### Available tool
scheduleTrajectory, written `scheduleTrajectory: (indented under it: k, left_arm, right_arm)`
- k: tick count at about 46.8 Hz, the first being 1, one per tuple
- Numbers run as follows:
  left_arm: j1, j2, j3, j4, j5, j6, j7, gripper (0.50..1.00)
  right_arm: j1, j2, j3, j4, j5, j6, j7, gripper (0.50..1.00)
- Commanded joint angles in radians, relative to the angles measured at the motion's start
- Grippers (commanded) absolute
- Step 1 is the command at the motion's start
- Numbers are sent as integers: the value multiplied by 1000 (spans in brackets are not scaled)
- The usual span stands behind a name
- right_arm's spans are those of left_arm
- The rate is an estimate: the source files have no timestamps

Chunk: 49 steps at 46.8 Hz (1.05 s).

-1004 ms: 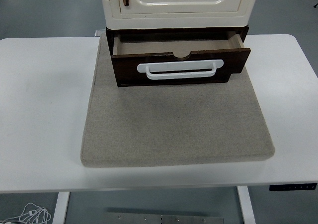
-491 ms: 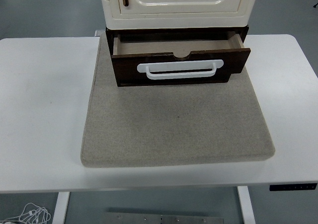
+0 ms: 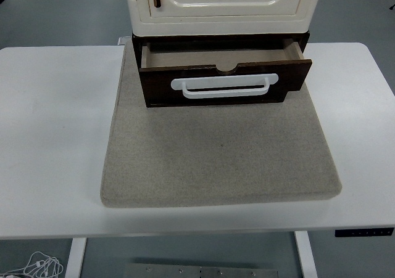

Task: Open the drawer under the combination cabinet

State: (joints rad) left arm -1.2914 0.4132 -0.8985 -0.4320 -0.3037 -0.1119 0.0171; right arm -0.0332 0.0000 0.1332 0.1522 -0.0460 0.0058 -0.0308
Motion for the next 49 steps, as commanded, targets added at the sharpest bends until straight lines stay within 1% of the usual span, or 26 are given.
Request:
scheduleTrajectory:
  k: [1,8,12,20,24,32,41,45,49]
  left_arm:
    - [43,-8,0,7,-5,-40,-2,1000]
    - [125,-24,0,16,-5,-141,-2,1000]
    - [161,-42,1,30,-5,-175,-2,1000]
    - [178,-116,3,111,0,-192,-6,1000]
    - [178,-137,3,133,-2,-201,-6,1000]
    - [201,-154,0,131,-6,-215,-16,1000]
    - [236,-169,0,133,-41,-215,-19,1000]
    - [245,-178,-2,133,-43,-215,-31,1000]
    - [273,-188,-2,125,-49,-216,-40,1000]
  right_arm:
    - [1,0,0,0,0,0,0,926]
    - [-1,0,0,1,0,0,0,926]
    - [-1,0,0,0,0,0,0,926]
    - [-1,0,0,0,0,0,0,926]
    - [-1,0,0,1,0,0,2,926]
    - [-1,0,-1,0,0,2,0,926]
    - [-1,0,-1,0,0,0,0,926]
    - [-1,0,-1,0,2,3,-1,926]
    - [-1,0,5,0,2,6,-4,926]
